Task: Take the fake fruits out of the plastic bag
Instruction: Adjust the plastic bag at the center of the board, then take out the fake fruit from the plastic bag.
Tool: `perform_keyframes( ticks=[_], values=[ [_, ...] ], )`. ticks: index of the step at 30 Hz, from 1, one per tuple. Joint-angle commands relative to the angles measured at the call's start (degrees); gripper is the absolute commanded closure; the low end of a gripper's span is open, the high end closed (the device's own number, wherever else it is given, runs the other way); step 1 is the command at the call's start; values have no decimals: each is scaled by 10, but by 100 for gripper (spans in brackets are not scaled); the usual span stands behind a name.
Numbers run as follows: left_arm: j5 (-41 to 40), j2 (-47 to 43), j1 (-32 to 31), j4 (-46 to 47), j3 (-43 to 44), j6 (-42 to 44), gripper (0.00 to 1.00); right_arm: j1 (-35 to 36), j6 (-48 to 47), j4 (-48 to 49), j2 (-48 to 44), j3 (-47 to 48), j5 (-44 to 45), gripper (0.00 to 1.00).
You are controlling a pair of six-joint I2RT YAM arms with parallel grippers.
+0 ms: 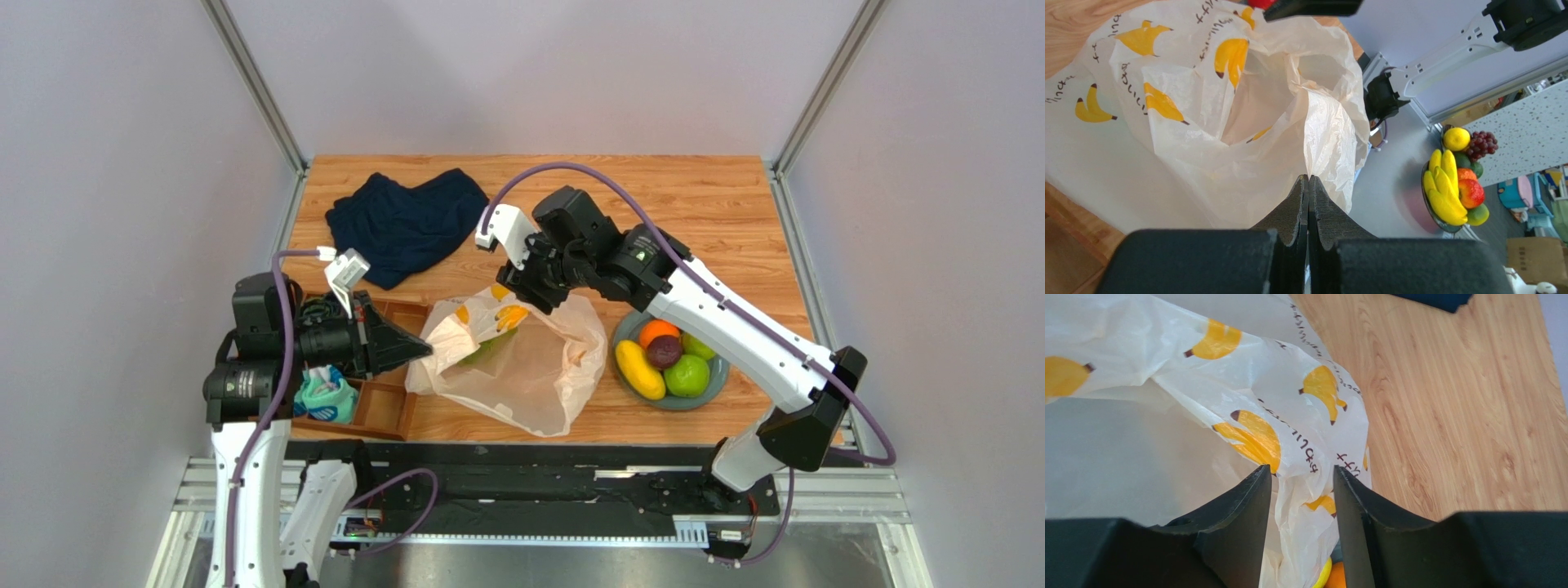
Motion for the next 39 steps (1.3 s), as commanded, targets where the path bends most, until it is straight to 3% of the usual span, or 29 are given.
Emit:
perform_keyframes(
  ticks=[1, 8, 10, 17, 18, 21, 22, 25, 33, 39],
  values=[
    [16, 23, 0, 56, -2, -36, 100, 9, -47, -17, -18, 24, -137, 53],
    [21, 19, 6, 64, -1, -54, 100, 31, 10, -16, 37, -23, -166, 77],
    [25, 18, 11, 60, 5, -55, 100, 33, 66, 11, 72, -32, -123, 81],
    [37, 6, 22, 20, 23, -40, 100, 31, 199, 51, 208, 28, -38, 83],
    [39, 4, 24, 5, 34, -31, 100, 29, 219, 57, 223, 37, -24, 80],
    [57, -4, 31, -69, 58, 11, 100, 28, 275, 64, 273, 75, 24, 49],
    [65, -5, 34, -94, 64, 27, 100, 28, 292, 69, 284, 81, 31, 30],
    [86, -13, 36, -204, 88, 106, 100, 31, 324, 78, 320, 102, 62, 14],
    [112, -36, 43, -284, 70, 164, 100, 68, 354, 86, 420, 174, 115, 10],
    [115, -43, 47, -268, 58, 152, 100, 84, 339, 86, 457, 163, 119, 17]
  ],
)
